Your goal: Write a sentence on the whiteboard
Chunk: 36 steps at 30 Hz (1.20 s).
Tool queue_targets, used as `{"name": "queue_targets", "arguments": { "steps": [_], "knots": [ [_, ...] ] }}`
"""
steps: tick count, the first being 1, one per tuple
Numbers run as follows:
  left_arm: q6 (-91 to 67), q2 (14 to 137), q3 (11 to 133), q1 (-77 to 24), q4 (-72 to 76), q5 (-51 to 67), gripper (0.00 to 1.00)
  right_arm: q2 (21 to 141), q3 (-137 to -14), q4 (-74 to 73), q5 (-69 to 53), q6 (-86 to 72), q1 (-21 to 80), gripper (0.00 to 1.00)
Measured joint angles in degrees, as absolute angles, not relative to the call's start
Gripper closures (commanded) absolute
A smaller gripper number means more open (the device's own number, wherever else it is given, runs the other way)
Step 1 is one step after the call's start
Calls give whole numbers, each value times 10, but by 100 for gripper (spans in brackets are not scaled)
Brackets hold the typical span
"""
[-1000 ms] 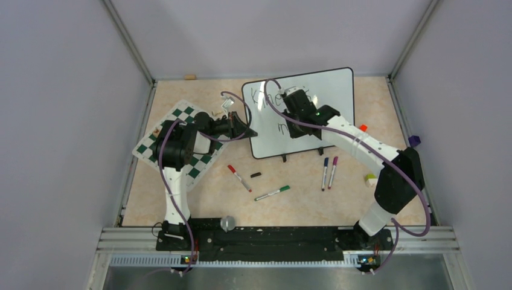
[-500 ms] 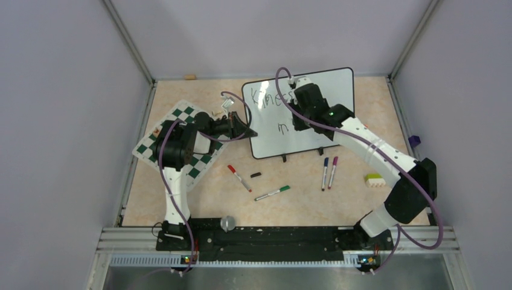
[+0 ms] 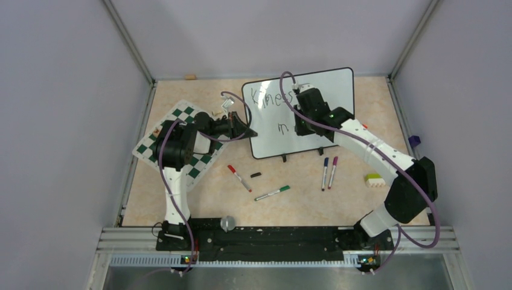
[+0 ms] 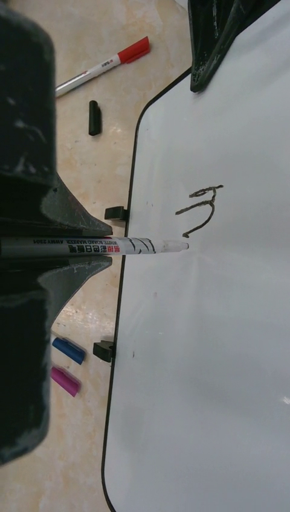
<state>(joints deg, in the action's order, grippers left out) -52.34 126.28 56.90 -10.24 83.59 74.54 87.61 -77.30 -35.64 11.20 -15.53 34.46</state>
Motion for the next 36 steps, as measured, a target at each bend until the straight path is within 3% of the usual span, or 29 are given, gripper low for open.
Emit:
{"name": "queue_targets", "arguments": {
  "steps": [36],
  "knots": [
    [-524,1263,569,-101,835,745,100,898,-770,-347,105,-177,323,100]
  ]
}}
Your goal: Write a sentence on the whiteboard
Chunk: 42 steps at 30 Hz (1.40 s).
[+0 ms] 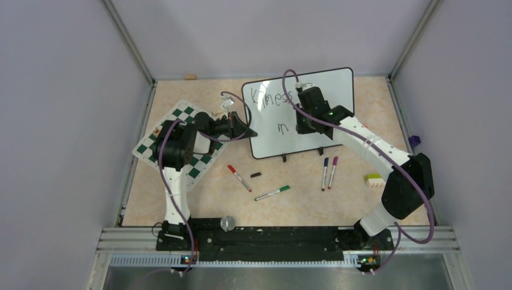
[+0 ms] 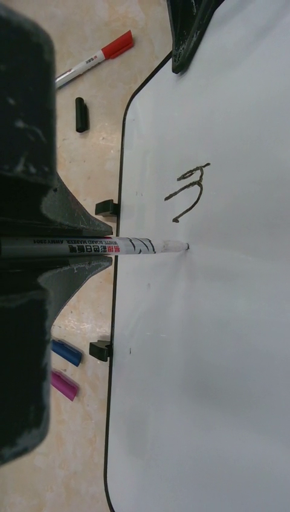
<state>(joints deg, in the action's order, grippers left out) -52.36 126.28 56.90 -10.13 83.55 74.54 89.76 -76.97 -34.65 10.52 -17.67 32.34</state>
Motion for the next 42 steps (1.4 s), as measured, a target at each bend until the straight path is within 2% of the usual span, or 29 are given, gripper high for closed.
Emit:
{"name": "queue_targets", "arguments": {
  "steps": [25,42],
  "knots": [
    [-524,1263,569,-101,835,746,100,900,-790,-335,120,-176,323,100],
    [-523,1263,569,-101,835,746,100,907,-792,-327,69,-170,323,100]
  ]
}}
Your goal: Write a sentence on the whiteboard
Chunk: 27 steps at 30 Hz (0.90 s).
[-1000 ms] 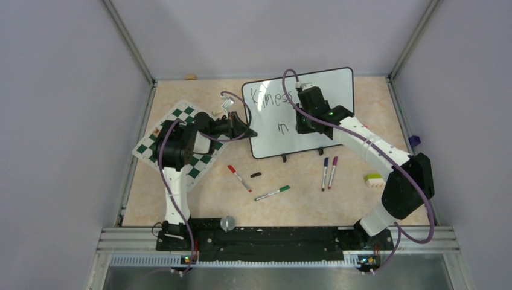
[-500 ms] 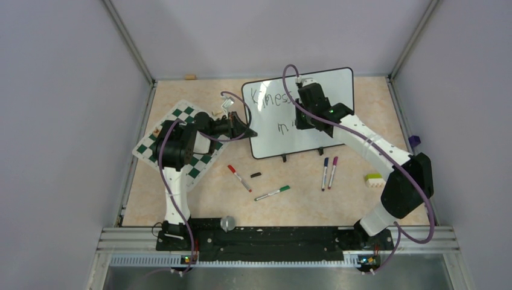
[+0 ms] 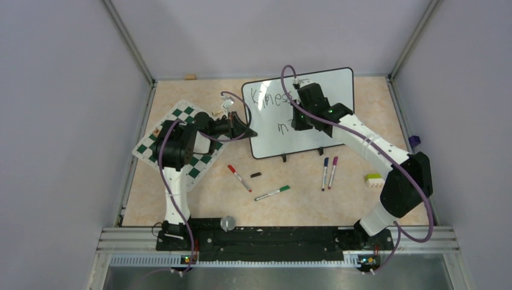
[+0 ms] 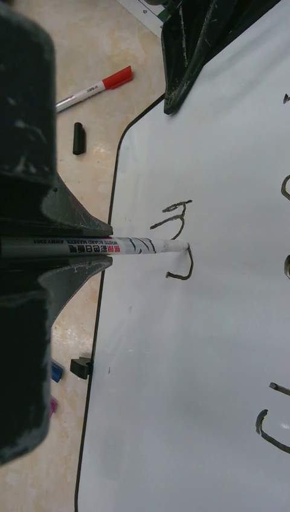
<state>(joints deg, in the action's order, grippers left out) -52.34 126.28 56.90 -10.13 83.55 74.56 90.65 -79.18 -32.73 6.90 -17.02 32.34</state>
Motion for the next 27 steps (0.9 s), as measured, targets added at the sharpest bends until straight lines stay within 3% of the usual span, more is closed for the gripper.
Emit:
{"name": "queue_targets", "arguments": {
  "steps": [27],
  "knots": [
    [-524,1263,569,-101,835,745,100,908,-787,-365,90,-167,315,100]
  ]
}}
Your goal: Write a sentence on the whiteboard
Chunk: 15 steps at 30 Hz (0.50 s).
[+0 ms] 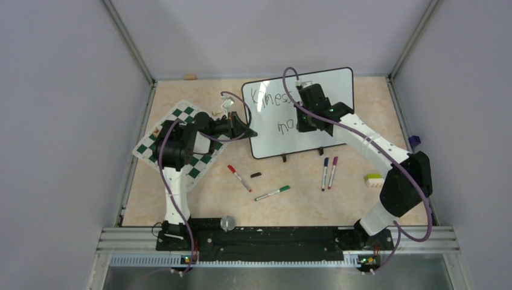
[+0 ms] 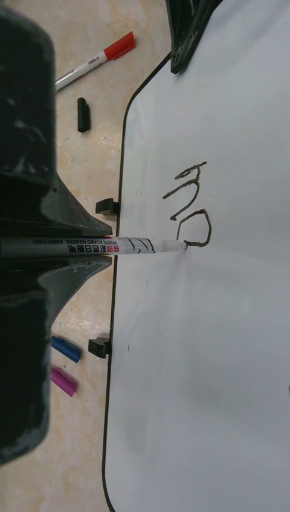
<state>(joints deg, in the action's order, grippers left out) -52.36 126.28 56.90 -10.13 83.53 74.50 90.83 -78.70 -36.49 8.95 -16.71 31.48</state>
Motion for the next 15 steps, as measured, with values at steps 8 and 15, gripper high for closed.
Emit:
{"name": "queue_targets", "arguments": {
  "steps": [8,15],
  "knots": [
    [-524,1263,569,-101,835,745,100,915,-816,-364,94,-167,309,100],
    [-524,1263,569,-101,835,745,100,916,-815,-364,93,-167,309,100]
  ]
}}
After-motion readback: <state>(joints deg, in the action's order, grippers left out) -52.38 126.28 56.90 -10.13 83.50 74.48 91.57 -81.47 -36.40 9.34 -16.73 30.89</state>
